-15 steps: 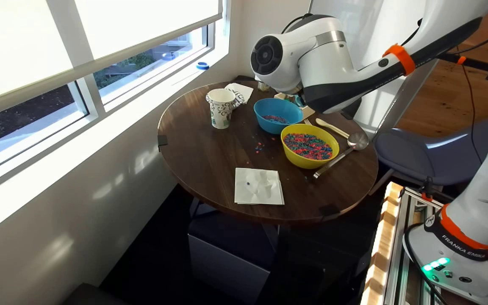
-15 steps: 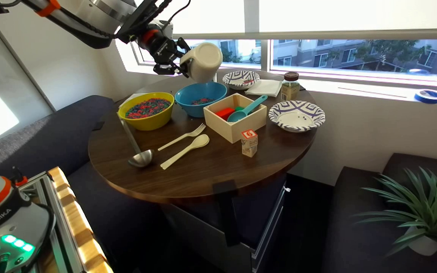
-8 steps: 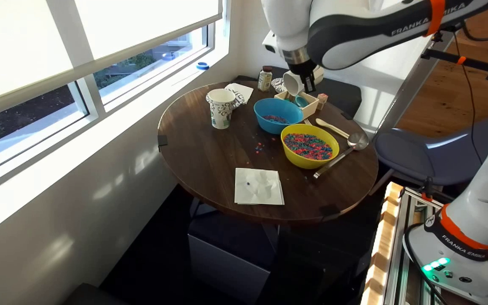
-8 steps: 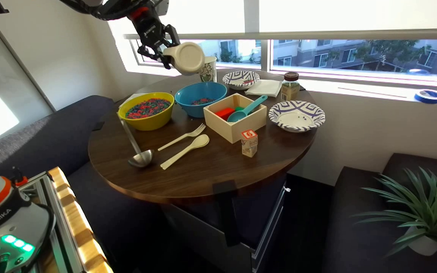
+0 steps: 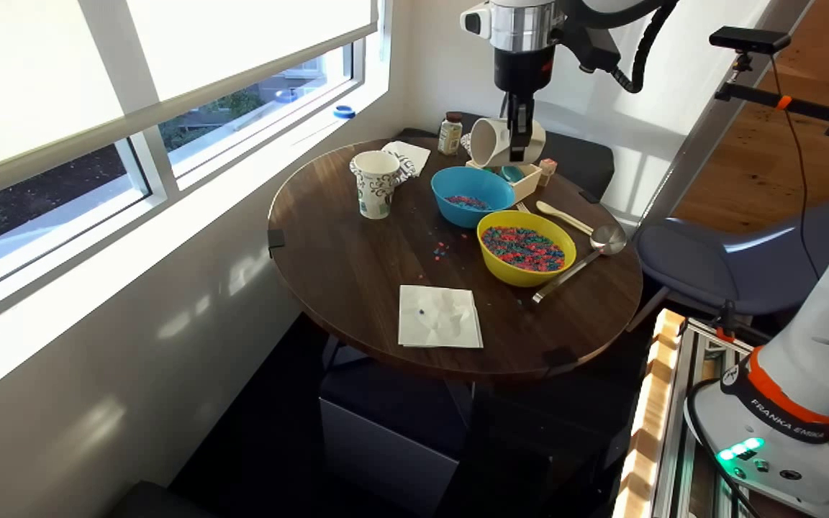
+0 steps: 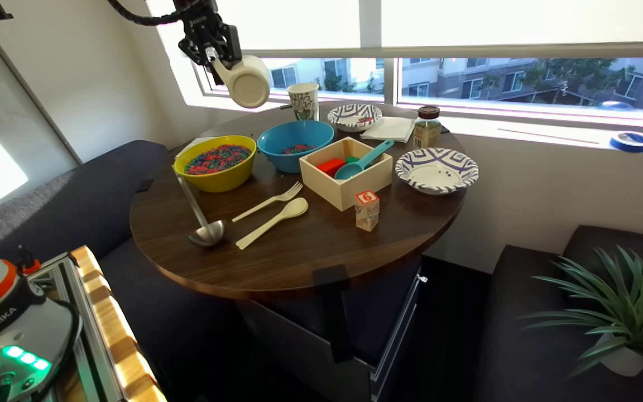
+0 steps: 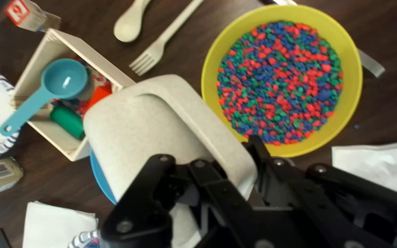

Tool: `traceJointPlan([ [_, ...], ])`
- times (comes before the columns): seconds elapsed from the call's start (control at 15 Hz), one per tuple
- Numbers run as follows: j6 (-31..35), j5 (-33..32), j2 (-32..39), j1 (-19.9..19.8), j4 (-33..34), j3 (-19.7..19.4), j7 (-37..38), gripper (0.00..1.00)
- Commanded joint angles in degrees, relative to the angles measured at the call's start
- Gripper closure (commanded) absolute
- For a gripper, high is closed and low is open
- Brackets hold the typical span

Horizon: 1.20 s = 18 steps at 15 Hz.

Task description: Pour the contents of the mug into the blue bowl

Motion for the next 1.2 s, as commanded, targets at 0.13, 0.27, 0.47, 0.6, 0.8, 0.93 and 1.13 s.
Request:
traceJointPlan([
  [0.13, 12.7, 15.2, 1.1, 0.4, -1.3, -0.8, -0.2, 0.99],
  [0.27, 18.9, 20.8, 2.1, 0.4, -2.3, -1.0, -1.3, 0.99],
  [0.47, 29.7, 30.2, 4.4, 0.6, -4.1, -0.8, -4.4, 0.99],
  [0.6, 37.4, 38.2, 5.7, 1.0, -6.0, -0.3, -8.8, 0.99],
  [0.8, 45.5, 52.3, 7.1, 1.7, -7.6, 1.2, -18.4, 0.99],
  [0.93, 48.0, 61.5, 7.4, 2.0, -7.4, 2.4, -25.7, 0.99],
  [1.13, 46.9, 63.8, 7.9, 1.9, -6.6, 2.6, -27.4, 0.96],
])
